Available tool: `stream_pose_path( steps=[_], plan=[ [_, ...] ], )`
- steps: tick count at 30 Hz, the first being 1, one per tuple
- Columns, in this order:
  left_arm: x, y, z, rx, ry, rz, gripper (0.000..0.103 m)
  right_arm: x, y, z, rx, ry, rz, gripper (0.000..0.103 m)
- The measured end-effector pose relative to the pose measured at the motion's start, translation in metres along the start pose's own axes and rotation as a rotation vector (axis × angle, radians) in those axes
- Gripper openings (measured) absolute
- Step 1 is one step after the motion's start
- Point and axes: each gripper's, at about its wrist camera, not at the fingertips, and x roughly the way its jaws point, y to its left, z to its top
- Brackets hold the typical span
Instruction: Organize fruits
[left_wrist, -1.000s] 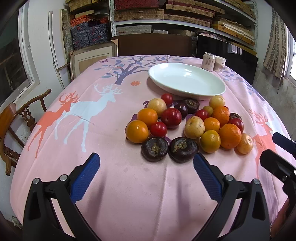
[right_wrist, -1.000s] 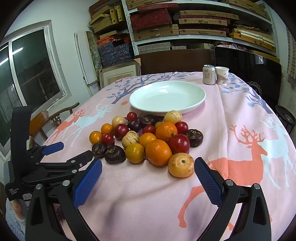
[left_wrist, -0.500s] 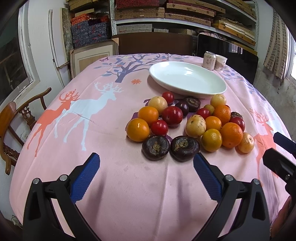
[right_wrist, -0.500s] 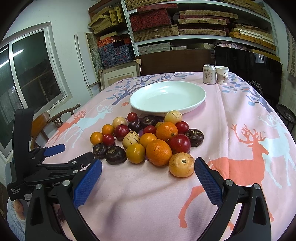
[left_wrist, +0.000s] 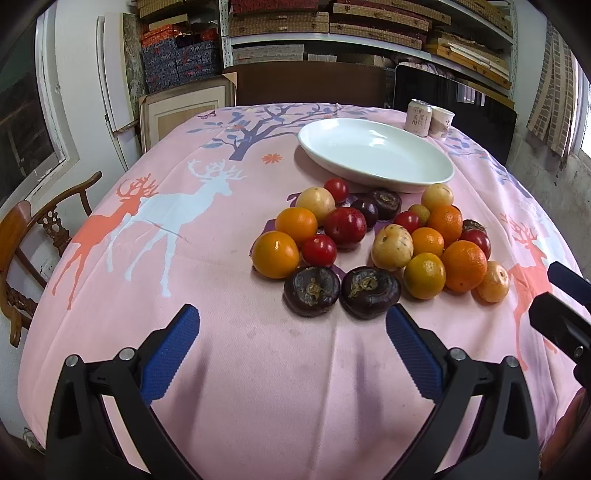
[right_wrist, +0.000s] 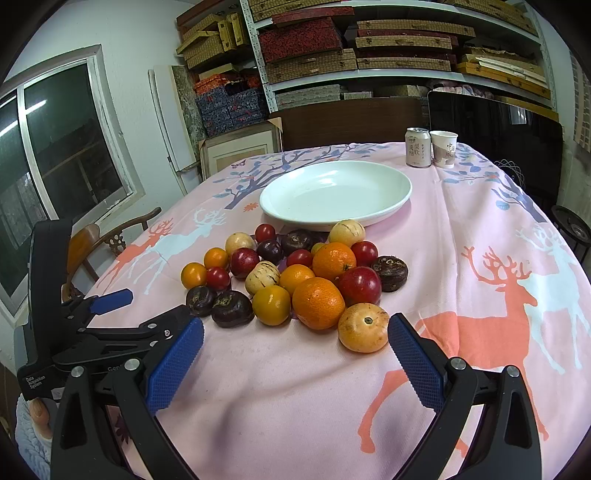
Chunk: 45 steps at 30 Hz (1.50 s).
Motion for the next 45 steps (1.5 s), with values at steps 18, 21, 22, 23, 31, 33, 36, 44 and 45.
stream_pose_path(
  steps=[18, 21, 22, 23, 31, 33, 36, 44, 45],
  plan=[
    [0.016, 0.019, -0.004, 0.134, 0.038, -0.023, 0.099, 0.022, -0.022, -0.013, -0.096, 0.129, -0.032, 0.1],
    [0.022, 0.025, 0.002, 0.114, 0.073, -0.084, 0.099, 0.026, -0.037, -0.005, -0.096, 0.145, 0.008, 0.096],
    [0.023, 0.025, 0.002, 0.116, 0.078, -0.091, 0.099, 0.031, -0.038, -0.002, -0.121, 0.16, -0.019, 0.088],
    [0.025, 0.023, 0.003, 0.123, 0.079, -0.098, 0.099, 0.037, -0.038, -0.001, -0.154, 0.175, -0.045, 0.084],
    [0.034, 0.018, 0.0, 0.135, 0.103, -0.097, 0.099, 0.069, -0.051, 0.003, -0.135, 0.278, 0.058, 0.046],
    [0.036, 0.018, 0.0, 0.136, 0.116, -0.118, 0.099, 0.067, -0.051, 0.003, -0.131, 0.269, 0.072, 0.045],
    [0.036, 0.016, 0.002, 0.134, 0.121, -0.159, 0.099, 0.064, -0.051, 0.004, -0.125, 0.248, 0.092, 0.045],
    [0.046, 0.009, 0.028, 0.15, 0.11, -0.167, 0.075, 0.058, -0.08, 0.006, 0.019, 0.215, 0.134, 0.045],
    [0.049, 0.006, 0.026, 0.161, 0.138, -0.185, 0.06, 0.058, -0.081, 0.006, 0.028, 0.215, 0.137, 0.045]
  ],
)
